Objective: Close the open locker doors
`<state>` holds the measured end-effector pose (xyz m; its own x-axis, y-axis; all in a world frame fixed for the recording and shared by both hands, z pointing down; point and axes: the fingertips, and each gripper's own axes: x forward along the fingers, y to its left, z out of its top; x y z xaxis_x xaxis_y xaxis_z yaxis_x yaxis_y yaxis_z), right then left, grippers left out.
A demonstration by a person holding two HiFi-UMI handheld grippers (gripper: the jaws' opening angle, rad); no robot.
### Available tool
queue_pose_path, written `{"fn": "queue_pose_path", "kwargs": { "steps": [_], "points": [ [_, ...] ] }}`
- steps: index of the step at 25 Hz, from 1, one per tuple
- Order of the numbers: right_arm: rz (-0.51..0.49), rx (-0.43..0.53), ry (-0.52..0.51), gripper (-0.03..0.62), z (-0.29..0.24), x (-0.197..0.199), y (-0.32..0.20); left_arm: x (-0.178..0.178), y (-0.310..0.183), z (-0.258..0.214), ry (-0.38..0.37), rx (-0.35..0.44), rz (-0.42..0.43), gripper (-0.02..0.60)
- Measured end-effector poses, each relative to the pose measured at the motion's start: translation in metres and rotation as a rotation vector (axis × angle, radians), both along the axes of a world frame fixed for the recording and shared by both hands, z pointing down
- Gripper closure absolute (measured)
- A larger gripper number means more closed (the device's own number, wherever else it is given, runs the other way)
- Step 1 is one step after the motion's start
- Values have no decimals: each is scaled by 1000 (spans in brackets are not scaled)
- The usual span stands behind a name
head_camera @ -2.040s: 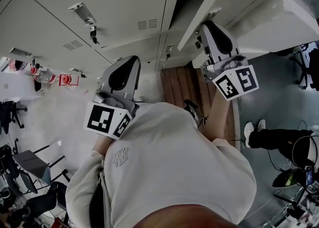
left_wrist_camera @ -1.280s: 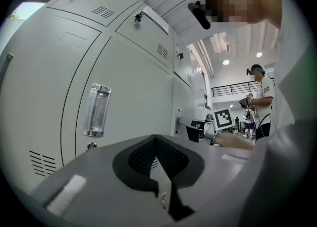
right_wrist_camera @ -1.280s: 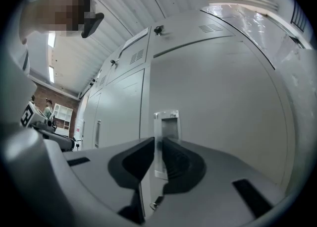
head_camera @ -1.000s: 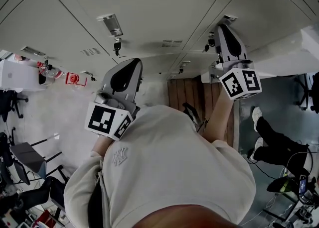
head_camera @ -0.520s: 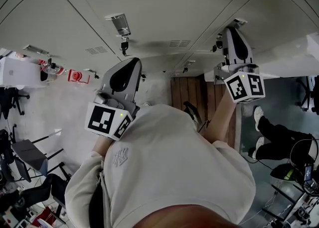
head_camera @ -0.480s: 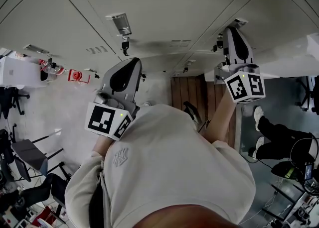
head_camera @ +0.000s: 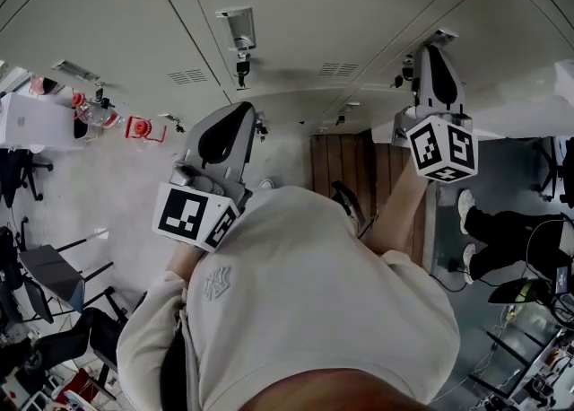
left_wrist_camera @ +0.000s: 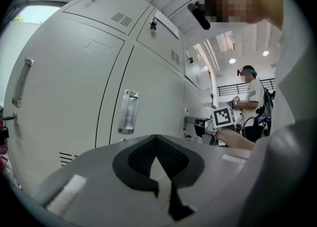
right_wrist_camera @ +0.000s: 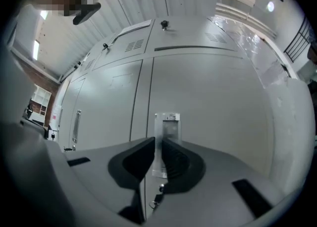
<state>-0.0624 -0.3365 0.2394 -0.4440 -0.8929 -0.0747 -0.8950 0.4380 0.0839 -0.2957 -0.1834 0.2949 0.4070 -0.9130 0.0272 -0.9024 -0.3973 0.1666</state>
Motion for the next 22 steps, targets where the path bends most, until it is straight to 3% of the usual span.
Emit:
{"fn": "queue_pose_path", "kwargs": {
  "steps": [10, 17, 22],
  "points": [
    [44, 33, -66, 551, -11, -7, 74, -13, 29, 4, 4, 2, 36, 583],
    [34, -7, -125, 566, 12, -24, 143, -12, 55, 15, -11, -14, 93, 583],
    [-24, -53, -129, 569, 31, -39, 174, 1, 73, 20, -21, -26, 120, 583]
  ]
}}
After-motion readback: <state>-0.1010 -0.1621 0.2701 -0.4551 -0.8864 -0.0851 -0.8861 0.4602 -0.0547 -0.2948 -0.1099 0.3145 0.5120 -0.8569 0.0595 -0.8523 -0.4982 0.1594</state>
